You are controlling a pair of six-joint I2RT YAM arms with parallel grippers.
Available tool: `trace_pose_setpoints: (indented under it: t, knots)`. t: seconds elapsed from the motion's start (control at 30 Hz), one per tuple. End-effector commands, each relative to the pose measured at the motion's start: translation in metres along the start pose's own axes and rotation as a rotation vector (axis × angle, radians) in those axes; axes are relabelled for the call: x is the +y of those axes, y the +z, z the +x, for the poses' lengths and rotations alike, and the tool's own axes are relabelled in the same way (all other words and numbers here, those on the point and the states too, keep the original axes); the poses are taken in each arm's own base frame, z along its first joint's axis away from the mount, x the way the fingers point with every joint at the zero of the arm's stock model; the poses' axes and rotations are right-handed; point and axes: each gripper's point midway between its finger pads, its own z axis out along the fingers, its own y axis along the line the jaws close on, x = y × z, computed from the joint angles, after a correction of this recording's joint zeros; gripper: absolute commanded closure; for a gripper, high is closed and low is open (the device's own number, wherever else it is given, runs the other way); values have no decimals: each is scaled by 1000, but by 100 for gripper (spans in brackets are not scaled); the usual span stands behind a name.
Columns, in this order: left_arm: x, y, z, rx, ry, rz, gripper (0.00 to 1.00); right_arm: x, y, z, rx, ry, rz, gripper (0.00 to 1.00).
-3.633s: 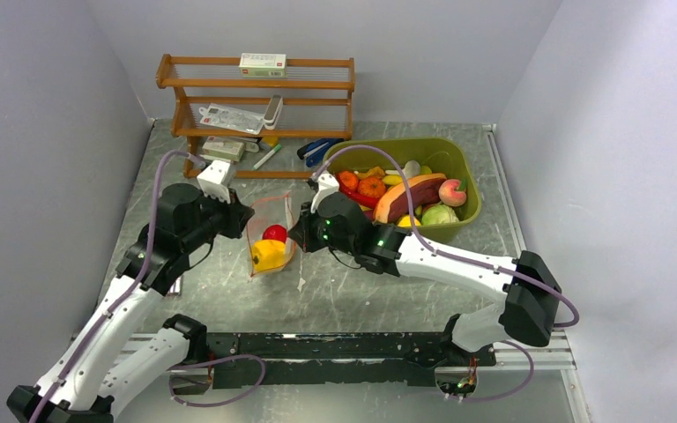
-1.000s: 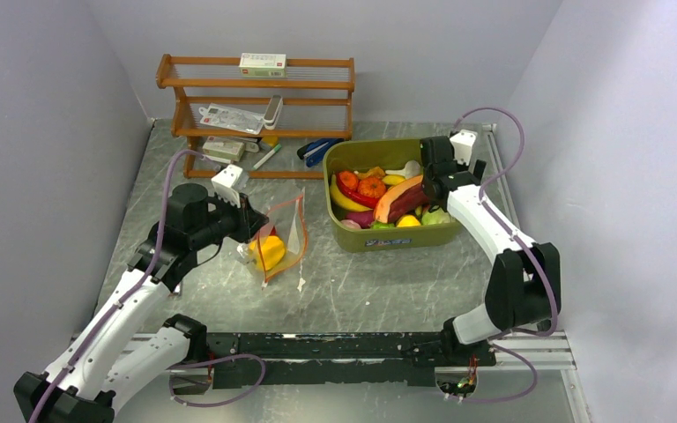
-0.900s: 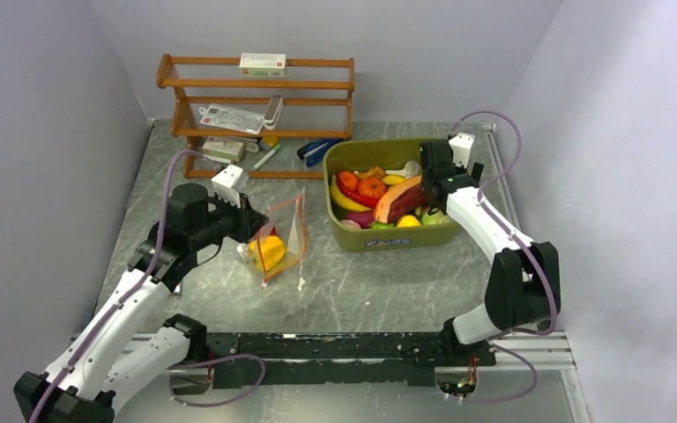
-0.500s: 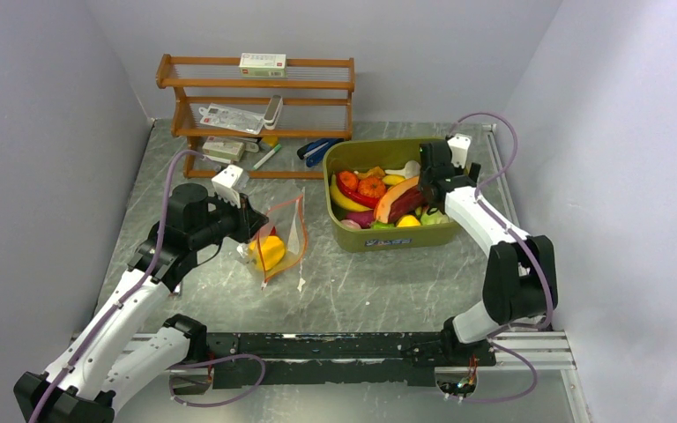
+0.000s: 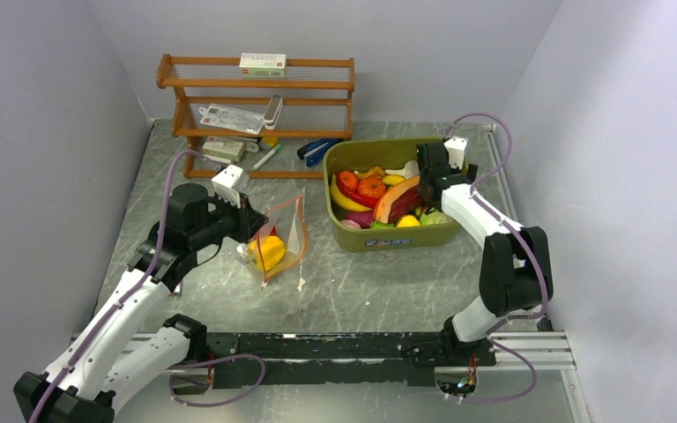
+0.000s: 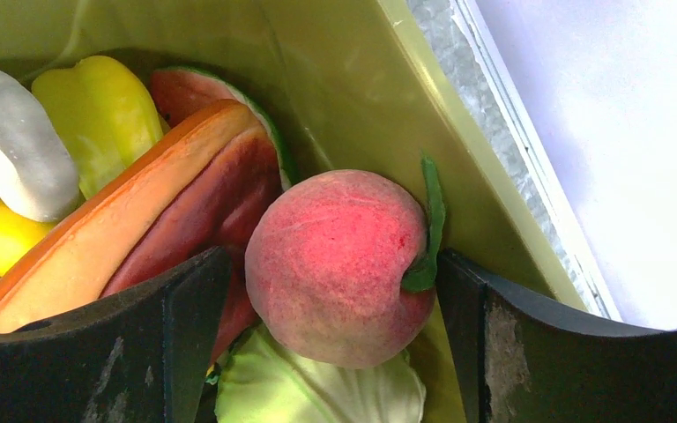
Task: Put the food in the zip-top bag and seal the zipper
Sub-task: Pick up the fake fruit from the bin.
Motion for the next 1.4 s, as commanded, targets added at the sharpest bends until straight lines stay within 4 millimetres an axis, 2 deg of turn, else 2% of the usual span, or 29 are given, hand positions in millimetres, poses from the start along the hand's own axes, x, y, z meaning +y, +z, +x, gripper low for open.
trace_pose_setpoints:
  t: [0.0,0.13,0.33,0.53,0.77,0.93,1.1,1.2,1.37]
  knots:
    - [3,-1,-3,-17,11,-14,93,-4,-1,-13,-28,19,11,15]
    - [4,-2,-3,-19,11,-15,93,-4,-5,-16,-42,30,-9,22]
    - [4,-2,-3,-17,15,-17,93,-2,-10,-23,-61,39,-36,40]
    - [6,-2,-3,-18,12,-27,93,0,-19,-27,-64,41,-53,42]
    - [8,-2,-3,-21,12,-41,93,14,-54,-46,-116,39,-127,42]
    - [9,-1,-3,-17,12,-46,93,40,-96,-62,-163,39,-273,43]
    - [11,0,-1,-12,9,-55,93,77,-149,-63,-198,14,-490,43]
    - [12,0,-1,-12,9,-59,93,99,-185,-60,-219,-23,-631,43]
    - [13,0,0,-9,7,-65,93,138,-267,-39,-268,-99,-965,43]
